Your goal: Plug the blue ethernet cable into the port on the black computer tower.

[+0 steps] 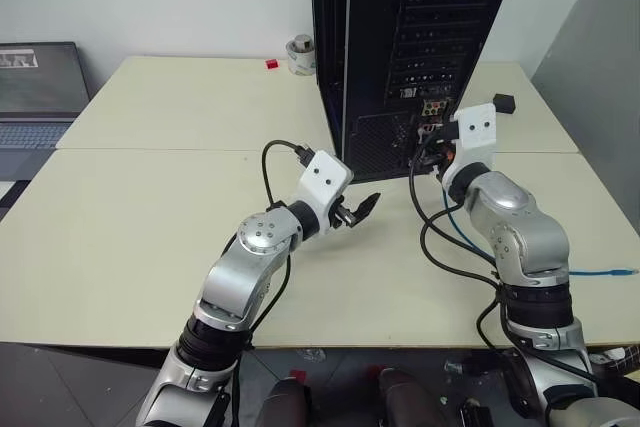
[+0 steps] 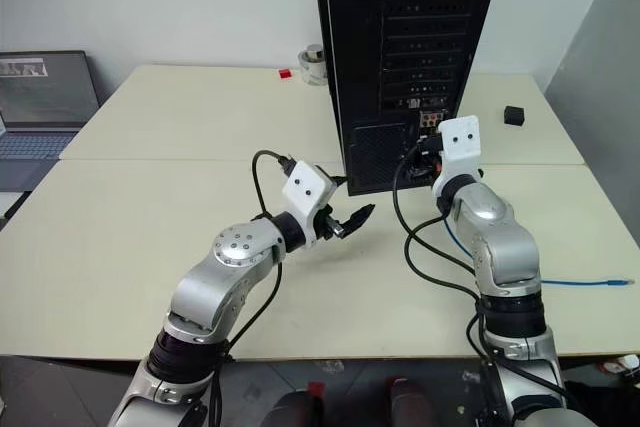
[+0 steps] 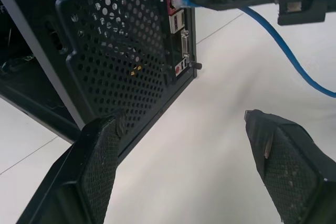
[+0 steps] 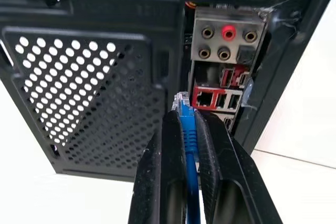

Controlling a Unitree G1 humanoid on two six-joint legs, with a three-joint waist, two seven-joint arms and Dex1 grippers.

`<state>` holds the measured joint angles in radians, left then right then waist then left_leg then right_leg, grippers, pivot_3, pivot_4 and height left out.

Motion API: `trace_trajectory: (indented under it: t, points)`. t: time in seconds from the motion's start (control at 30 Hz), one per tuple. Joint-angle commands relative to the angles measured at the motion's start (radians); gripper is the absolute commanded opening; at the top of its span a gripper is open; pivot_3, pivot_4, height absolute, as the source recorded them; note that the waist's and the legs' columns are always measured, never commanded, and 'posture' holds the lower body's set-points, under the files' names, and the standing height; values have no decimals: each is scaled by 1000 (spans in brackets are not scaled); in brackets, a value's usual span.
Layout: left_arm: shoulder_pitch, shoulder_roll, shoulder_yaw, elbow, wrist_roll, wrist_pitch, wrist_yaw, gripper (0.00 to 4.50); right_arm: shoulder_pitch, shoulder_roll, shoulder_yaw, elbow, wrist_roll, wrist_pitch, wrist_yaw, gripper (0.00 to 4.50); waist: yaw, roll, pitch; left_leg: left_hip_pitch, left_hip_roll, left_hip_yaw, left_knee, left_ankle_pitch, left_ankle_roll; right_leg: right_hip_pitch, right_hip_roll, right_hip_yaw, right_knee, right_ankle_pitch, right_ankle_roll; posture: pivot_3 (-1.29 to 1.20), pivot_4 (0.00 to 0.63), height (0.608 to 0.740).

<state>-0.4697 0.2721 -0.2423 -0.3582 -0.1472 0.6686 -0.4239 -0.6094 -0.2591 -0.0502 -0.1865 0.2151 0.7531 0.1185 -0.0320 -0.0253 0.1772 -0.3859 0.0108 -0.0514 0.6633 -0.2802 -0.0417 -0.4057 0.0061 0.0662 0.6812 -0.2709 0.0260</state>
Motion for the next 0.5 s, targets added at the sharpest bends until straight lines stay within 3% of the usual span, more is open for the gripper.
trace_trajectory:
  t: [0.03, 0.5]
  points:
    - [-14, -11, -1, -57, -7, -14, -4, 3854, -31, 6, -27, -4, -8, -18, -14, 29, 0, 0, 0, 0, 0, 0, 0, 0, 0, 0, 0, 0, 0, 0, 0, 0, 150, 740]
    - [-3, -9, 1, -76, -29, -25, -44, 3854, -40, 17, -28, 32, -14, -43, -15, 29, 0, 0, 0, 0, 0, 0, 0, 0, 0, 0, 0, 0, 0, 0, 0, 0, 150, 740]
